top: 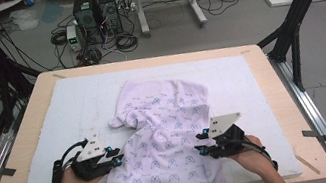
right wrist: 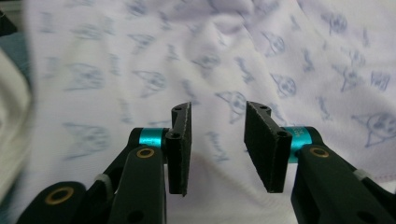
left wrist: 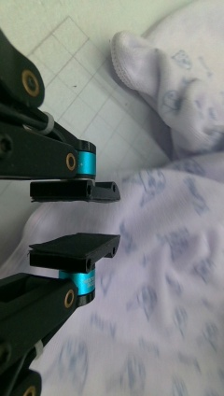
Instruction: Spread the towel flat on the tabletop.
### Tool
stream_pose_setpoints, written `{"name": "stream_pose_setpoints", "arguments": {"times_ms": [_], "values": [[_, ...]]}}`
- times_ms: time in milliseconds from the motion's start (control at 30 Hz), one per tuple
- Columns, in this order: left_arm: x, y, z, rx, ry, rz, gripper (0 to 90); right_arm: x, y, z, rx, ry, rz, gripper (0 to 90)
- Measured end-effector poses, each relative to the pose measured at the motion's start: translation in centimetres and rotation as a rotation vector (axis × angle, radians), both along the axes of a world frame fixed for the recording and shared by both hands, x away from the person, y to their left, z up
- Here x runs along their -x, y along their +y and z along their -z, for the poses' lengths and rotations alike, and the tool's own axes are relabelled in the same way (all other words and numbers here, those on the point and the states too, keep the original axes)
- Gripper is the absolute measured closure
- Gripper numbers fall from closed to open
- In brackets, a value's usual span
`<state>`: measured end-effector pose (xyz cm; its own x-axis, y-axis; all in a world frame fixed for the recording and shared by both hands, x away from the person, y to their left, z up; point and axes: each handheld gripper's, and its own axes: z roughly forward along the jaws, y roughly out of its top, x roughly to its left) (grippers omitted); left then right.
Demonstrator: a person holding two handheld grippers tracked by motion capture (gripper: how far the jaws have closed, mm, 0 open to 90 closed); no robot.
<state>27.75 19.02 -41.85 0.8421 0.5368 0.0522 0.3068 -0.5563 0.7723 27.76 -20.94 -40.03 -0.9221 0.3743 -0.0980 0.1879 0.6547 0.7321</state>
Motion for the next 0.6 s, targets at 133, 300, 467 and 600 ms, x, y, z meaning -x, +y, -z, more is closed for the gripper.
{"name": "stream_pose_setpoints", "arguments": {"times_ms": [133, 300, 467, 600], "values": [[-1.6, -1.3, 1.3, -0.035, 0.061, -0.020, 53.8, -1.5, 0.3, 2.7, 0.076, 0.063, 0.048, 60.0], [-1.5, -2.2, 1.9, -0.050, 0.062, 0.010, 84.0, -1.3, -0.2, 3.6, 0.034, 0.091, 0.061, 74.2], [-0.1, -0.9, 0.5, -0.027, 0.015, -0.023, 85.8, -0.4, -0.2, 3.1, 0.038, 0.064, 0.023, 83.9], [1.7, 1.2, 0.1, -0.001, 0.007, -0.061, 85.7, 0.8, -0.4, 2.1, 0.002, 0.059, 0.005, 84.0]]}}
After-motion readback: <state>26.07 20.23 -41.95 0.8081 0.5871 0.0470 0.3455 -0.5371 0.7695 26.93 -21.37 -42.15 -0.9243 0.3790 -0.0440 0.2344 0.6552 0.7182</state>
